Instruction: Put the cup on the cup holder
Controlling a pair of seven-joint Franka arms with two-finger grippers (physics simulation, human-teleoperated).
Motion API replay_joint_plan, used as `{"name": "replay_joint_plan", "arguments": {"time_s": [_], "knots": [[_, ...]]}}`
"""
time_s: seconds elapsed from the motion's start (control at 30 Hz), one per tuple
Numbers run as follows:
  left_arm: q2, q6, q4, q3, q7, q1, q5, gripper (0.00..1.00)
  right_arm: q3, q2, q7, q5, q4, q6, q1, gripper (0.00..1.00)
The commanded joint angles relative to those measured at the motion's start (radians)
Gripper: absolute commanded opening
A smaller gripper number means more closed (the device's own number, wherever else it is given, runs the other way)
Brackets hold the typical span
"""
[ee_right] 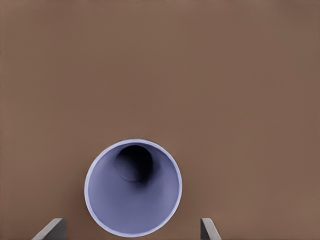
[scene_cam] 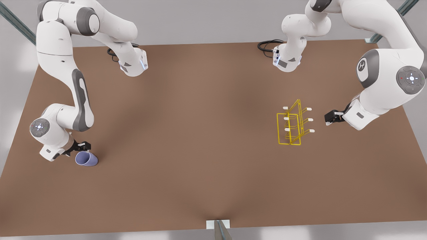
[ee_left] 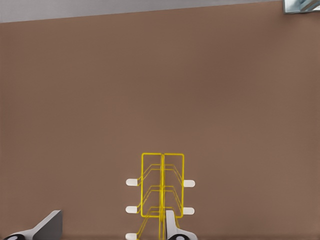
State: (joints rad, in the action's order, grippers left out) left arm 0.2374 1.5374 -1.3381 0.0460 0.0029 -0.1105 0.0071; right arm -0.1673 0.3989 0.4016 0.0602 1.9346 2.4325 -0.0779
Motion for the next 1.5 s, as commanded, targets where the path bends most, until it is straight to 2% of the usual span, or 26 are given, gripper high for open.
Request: {"name": "replay_joint_plan", "arguments": {"time_s": [0.0, 0.23, 0.4, 0.53, 0.7, 1.23, 1.3, 1.33, 1.37, 1.4, 1.43, 1.47], "knots": [[-0.001, -0.002, 0.0, 0.0, -0.004, 0.0, 0.001, 1.0, 0.0, -0.002, 0.189, -0.023, 0.006, 0.143, -0.003, 1.0], [-0.003, -0.002, 0.0, 0.0, -0.004, 0.0, 0.002, 1.0, 0.011, 0.0, 0.178, -0.122, 0.032, 0.168, 0.007, 1.0], [-0.006, -0.002, 0.0, 0.002, -0.004, 0.002, 0.002, 1.0, 0.037, -0.009, 0.116, -0.273, 0.032, 0.079, 0.013, 1.0], [-0.001, -0.002, 0.0, 0.0, -0.004, 0.002, 0.002, 1.0, 0.035, -0.014, -0.026, -0.275, 0.041, 0.0, 0.027, 1.0], [-0.001, -0.002, 0.0, 0.0, -0.004, 0.002, 0.002, 1.0, 0.012, -0.015, 0.045, -0.209, 0.018, -0.04, 0.015, 1.0], [0.002, 0.003, 0.0, 0.0, -0.003, 0.002, 0.002, 1.0, 0.009, 0.089, 0.059, -0.203, 0.012, 0.002, -0.006, 1.0], [-0.001, -0.002, 0.0, 0.0, -0.004, 0.002, 0.002, 1.0, 0.009, 0.09, 0.062, -0.201, 0.011, 0.0, -0.006, 0.88], [-0.001, 0.0, 0.0, 0.0, -0.004, 0.002, 0.002, 1.0, 0.009, 0.09, 0.068, -0.201, 0.009, 0.0, -0.006, 0.74], [-0.003, -0.002, 0.0, 0.0, -0.004, 0.002, 0.002, 1.0, 0.009, 0.09, 0.071, -0.194, 0.001, -0.003, -0.006, 0.56], [-0.003, -0.002, 0.0, 0.0, -0.004, 0.002, 0.002, 1.0, 0.009, 0.09, 0.089, -0.171, -0.002, -0.003, -0.006, 0.43], [-0.003, -0.002, 0.0, 0.0, -0.004, 0.0, 0.002, 1.0, 0.009, 0.092, 0.1, -0.171, -0.002, -0.004, -0.008, 0.35], [-0.003, 0.0, 0.0, 0.0, -0.004, 0.002, 0.002, 1.0, 0.009, 0.095, 0.105, -0.171, -0.002, -0.004, -0.008, 0.35]]}}
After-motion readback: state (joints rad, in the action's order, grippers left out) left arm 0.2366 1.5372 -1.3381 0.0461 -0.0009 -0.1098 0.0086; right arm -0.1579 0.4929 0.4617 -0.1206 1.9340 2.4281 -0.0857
